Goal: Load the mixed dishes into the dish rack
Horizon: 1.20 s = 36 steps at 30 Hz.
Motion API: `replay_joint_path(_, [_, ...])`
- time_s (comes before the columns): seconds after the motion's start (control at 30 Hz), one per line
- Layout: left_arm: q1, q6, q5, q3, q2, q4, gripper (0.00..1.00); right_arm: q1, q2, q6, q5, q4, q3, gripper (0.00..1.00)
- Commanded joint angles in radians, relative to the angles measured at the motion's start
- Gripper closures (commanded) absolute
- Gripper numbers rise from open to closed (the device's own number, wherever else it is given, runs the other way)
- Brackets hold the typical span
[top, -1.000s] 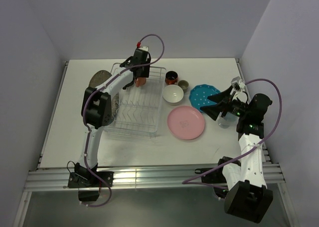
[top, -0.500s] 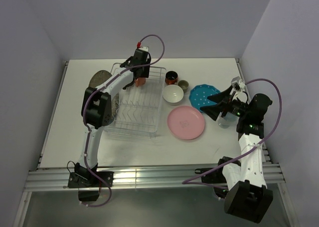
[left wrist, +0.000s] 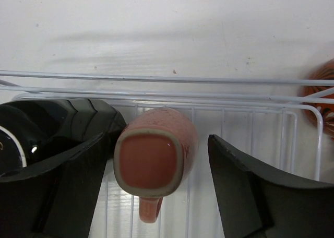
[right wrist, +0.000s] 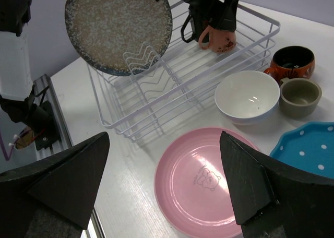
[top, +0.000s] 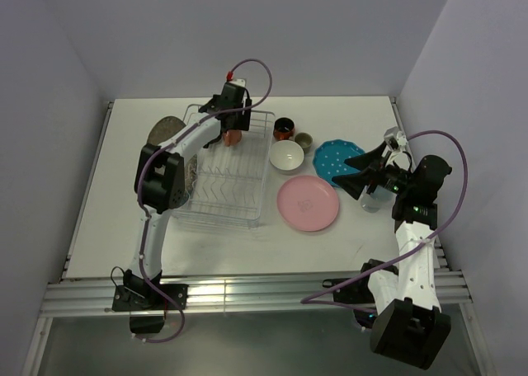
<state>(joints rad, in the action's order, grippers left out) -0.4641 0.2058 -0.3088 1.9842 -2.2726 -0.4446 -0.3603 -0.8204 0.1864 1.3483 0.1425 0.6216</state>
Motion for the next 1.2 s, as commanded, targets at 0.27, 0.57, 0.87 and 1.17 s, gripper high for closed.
replay_joint_path(0.27, [0.001, 0.014, -0.009, 0.039, 0.116, -0.002, 0.01, -0.019, 0.010, 0.002, 0.012, 0.042, -0.002, 0.07])
replay_joint_path(0.57, [-0.001, 0.015, 0.080, 0.039, 0.199, 0.009, 0.01, -0.023, 0.006, -0.011, 0.009, 0.031, 0.000, 0.06])
replay_joint_path(0.87, [-0.002, 0.003, 0.166, 0.022, 0.287, -0.006, 0.01, -0.039, 0.001, -0.085, -0.001, -0.047, 0.009, 0.06])
replay_joint_path(1.17, [0.031, 0.088, 0.325, -0.462, 0.758, 0.191, 0.01, -0.028, -0.089, -0.239, -0.198, -0.300, 0.096, 0.14])
